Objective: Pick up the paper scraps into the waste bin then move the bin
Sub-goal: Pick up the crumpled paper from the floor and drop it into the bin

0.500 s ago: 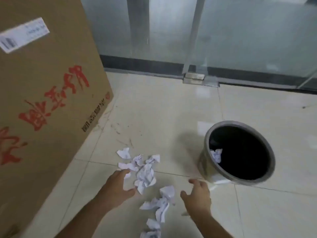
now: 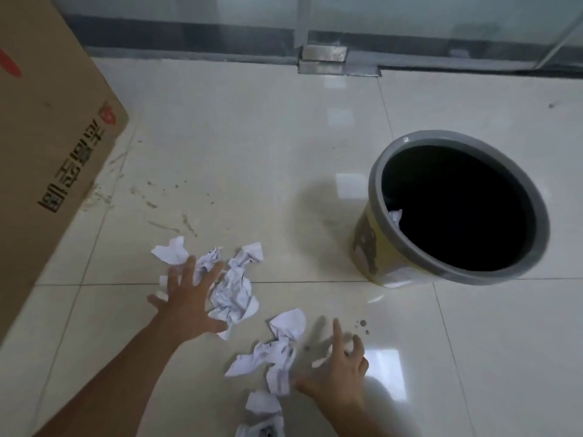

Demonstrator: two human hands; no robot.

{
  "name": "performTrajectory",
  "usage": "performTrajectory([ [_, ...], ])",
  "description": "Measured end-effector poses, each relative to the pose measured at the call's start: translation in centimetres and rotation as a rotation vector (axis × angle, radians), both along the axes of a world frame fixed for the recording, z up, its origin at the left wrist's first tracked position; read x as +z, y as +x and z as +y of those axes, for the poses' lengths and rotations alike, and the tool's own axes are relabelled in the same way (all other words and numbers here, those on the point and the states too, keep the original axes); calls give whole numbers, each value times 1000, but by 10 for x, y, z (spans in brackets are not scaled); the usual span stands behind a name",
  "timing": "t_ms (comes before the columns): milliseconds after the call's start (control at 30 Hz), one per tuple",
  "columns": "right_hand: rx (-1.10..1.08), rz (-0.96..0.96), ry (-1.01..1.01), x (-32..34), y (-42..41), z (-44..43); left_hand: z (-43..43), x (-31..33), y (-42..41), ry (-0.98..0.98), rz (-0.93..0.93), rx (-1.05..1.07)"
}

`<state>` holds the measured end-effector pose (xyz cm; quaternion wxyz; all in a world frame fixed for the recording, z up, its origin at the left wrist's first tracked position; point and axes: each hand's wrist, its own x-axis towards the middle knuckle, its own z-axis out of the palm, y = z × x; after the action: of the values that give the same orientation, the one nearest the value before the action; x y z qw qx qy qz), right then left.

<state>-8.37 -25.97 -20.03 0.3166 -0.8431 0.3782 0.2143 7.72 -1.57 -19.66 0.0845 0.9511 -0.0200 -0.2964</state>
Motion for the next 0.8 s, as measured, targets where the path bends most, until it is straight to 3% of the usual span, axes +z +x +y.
performTrajectory([
  [133,432,-21,-41,-12,45,30,-6,-24,16,-75,51,-32],
  [267,590,-43,-89,-26,70,50,-40,-37,-5,-17,-80,-184],
  [367,522,-55,-1,-36,70,49,-58,-47,-26,-111,-118,-262],
  [567,386,-193,134,-11,93,46,-59,-22,-12,-447,-58,16],
  [633,395,-298,115,19,115,49,-57,7,9,-504,-116,160],
  [800,415,-646,-35,141,194,32,-80,136,81,-675,-346,216],
])
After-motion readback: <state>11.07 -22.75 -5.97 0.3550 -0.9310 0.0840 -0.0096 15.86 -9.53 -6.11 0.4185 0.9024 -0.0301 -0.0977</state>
